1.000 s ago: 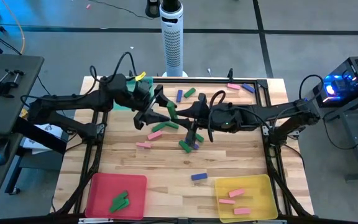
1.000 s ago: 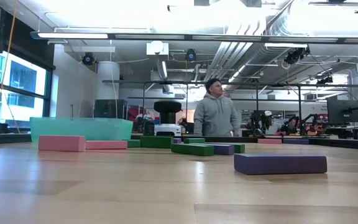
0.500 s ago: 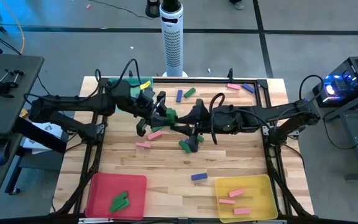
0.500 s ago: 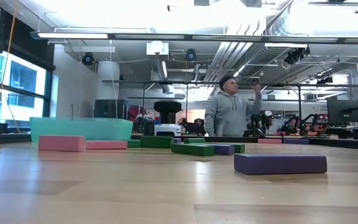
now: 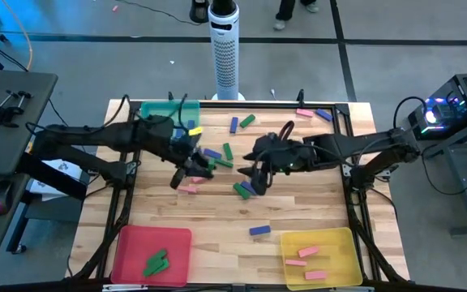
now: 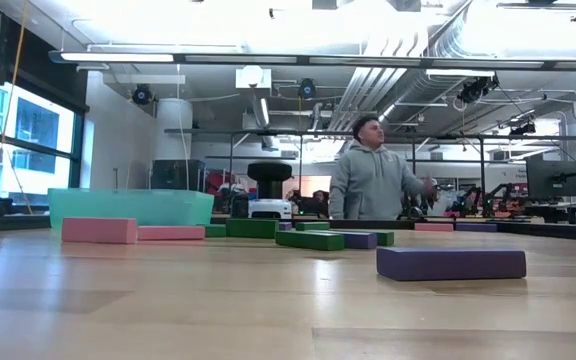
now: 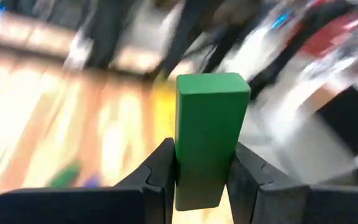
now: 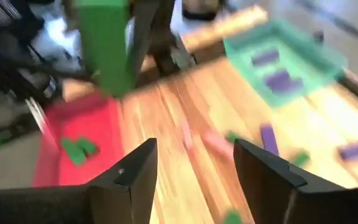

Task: Sort blocks
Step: Put the green block into the red bin

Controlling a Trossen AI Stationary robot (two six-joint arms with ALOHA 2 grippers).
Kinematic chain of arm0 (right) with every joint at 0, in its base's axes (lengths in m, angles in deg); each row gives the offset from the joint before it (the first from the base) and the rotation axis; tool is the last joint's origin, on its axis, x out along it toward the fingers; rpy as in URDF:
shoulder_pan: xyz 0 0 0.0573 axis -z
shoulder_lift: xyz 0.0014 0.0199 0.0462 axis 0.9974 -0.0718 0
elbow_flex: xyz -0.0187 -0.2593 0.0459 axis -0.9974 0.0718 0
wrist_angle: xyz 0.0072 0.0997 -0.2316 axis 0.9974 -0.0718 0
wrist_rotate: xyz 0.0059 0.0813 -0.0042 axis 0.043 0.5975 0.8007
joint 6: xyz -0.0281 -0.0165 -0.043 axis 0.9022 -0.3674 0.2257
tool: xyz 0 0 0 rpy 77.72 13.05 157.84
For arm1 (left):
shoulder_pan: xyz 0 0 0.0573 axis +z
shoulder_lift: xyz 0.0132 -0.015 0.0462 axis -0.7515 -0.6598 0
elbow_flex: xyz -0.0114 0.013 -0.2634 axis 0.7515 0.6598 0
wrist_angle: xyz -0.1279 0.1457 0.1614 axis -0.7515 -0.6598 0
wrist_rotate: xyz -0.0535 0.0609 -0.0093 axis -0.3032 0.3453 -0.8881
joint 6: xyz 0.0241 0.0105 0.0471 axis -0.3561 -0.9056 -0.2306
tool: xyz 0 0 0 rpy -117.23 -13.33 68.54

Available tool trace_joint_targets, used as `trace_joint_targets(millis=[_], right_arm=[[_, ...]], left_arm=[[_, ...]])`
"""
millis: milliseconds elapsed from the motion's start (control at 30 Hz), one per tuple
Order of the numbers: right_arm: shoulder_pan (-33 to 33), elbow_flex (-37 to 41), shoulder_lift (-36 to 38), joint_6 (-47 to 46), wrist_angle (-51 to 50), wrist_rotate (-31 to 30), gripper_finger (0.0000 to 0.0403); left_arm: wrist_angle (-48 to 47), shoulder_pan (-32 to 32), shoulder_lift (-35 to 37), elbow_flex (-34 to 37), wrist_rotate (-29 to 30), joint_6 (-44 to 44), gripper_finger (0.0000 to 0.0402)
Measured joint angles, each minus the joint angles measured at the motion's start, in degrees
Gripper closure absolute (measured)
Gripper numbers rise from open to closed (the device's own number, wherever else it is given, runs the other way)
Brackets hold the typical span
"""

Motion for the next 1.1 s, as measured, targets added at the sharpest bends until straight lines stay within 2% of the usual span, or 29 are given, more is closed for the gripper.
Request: trace_joint_targets(millis=[167, 267, 367, 500, 633, 900, 1100], right_arm=[[-0.1, 0.0, 0.3, -1.0, -9.0, -0.8, 0.0211], [0.0, 0.0, 0.2, 0.1, -11.7, -1.4, 0.0211], [-0.1, 0.0, 0.2, 2.1, -12.1, -1.6, 0.0211], [-0.1, 0.0, 0.2, 4.9, -12.1, -1.9, 0.0211], [0.0, 0.0, 0.2, 7.2, -12.2, -2.0, 0.0211], [1.5, 0.0, 0.2, 10.4, -12.3, -1.9, 0.0211], [2.7, 0.0, 0.1, 10.5, -12.3, -1.8, 0.0211]], left_arm=[[-28.1, -5.9, 0.3, 0.3, 4.5, 3.8, 0.0326], [-35.2, -12.0, -0.1, 4.4, 5.5, 10.2, 0.0326], [-34.1, -19.2, -0.2, 11.0, 2.5, 18.8, 0.0326], [-27.3, -28.2, -0.3, 19.4, -1.7, 30.5, 0.0315], [-23.4, -34.7, -0.3, 23.4, -3.4, 39.2, 0.0294], [-17.8, -40.0, -0.3, 23.8, -4.0, 41.1, 0.0280], [-17.7, -40.0, -0.3, 23.8, -6.1, 41.6, 0.0226]])
